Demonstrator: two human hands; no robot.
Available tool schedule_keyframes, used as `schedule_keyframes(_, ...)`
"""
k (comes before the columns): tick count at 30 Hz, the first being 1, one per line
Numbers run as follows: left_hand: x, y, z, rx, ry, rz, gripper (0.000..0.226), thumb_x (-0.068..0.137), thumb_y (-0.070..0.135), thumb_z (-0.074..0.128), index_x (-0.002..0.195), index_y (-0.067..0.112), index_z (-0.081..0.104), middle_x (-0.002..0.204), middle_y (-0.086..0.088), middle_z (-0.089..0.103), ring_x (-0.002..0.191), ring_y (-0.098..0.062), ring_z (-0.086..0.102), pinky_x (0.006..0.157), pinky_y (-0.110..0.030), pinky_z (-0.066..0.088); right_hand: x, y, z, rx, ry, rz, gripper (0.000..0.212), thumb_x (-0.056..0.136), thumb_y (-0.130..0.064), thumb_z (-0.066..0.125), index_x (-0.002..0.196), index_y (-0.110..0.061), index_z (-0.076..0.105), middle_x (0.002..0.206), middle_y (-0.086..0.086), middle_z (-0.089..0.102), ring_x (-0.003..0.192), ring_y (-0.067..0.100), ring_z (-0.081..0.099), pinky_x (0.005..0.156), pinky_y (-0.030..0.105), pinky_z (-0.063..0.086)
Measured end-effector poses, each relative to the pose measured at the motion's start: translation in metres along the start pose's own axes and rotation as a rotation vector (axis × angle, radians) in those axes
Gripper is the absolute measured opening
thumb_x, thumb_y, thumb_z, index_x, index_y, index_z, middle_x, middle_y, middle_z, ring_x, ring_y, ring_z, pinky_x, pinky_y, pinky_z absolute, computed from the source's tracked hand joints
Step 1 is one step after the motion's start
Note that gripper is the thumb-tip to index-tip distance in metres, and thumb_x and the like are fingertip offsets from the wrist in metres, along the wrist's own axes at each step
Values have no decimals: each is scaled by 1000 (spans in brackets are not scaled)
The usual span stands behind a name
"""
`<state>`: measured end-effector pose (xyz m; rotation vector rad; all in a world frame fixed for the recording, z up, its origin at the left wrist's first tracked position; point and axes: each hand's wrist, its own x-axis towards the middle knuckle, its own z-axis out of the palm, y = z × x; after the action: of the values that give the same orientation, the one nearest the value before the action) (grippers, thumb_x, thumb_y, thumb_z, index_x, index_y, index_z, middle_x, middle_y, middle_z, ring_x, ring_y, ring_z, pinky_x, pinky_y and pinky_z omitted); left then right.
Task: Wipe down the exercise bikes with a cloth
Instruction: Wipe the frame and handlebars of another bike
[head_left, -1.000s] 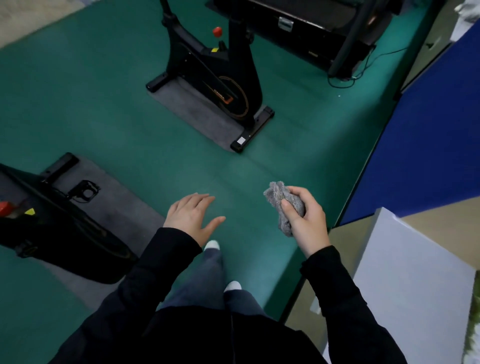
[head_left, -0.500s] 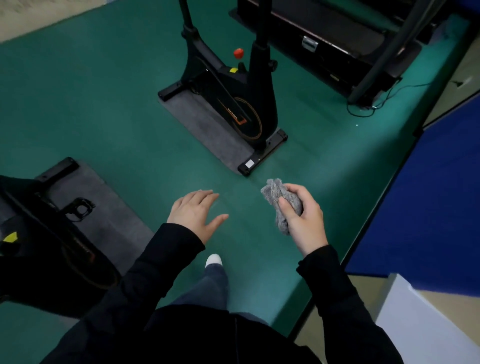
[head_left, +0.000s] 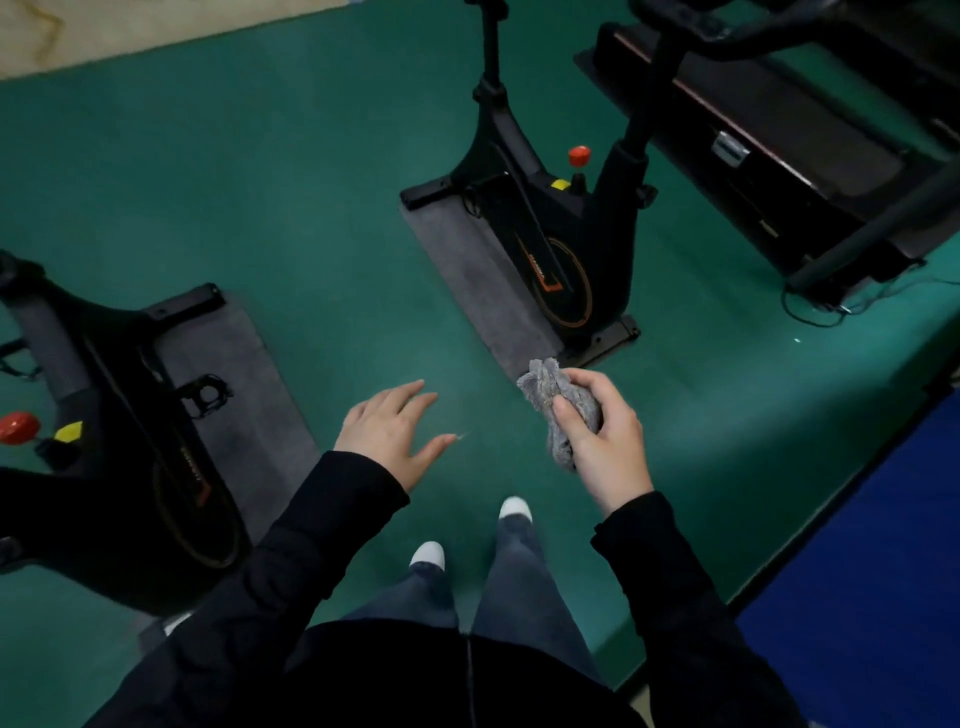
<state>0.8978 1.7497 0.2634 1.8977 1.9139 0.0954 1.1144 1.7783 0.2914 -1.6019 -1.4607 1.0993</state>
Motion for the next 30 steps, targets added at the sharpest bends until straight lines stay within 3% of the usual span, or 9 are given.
schedule_keyframes(3,10,-8,-6,-27,32,-116,60,91,54,45,141,23,38,150,5,32,137,-16,29,111,-35,20,32,-8,7,-5,-113,-42,21,89,-13,60,106,-26,61,101,-7,66,92,6,60,79,12,44)
schedule_keyframes(10,43,2,-16,-68,129,-354,59,90,54,45,141,23,38,149,4,34,137,-16,28,112,-35,22,120,-30,7,-39,-337,-164,21,89,-10,61,107,-21,60,101,-12,64,98,7,60,88,21,45)
schedule_keyframes(13,63,16,-15,-86,155,-434,60,91,54,44,141,23,37,150,3,32,138,-16,26,113,-36,22,157,-37,3,-57,-423,-225,21,89,-11,61,108,-21,60,103,-12,65,100,6,60,88,18,44)
schedule_keyframes(21,93,48,-15,-140,277,-607,60,90,54,45,140,22,39,148,2,35,137,-16,28,111,-36,21,225,-37,-6,-86,-581,-269,21,89,-14,61,109,-20,61,106,-6,67,101,11,61,91,30,48)
schedule_keyframes(30,100,38,-23,-174,314,-772,60,89,54,48,139,21,41,147,2,37,136,-17,30,110,-37,25,260,-51,28,-98,-739,-329,25,89,-13,61,110,-27,58,109,-8,65,102,6,60,89,22,45)
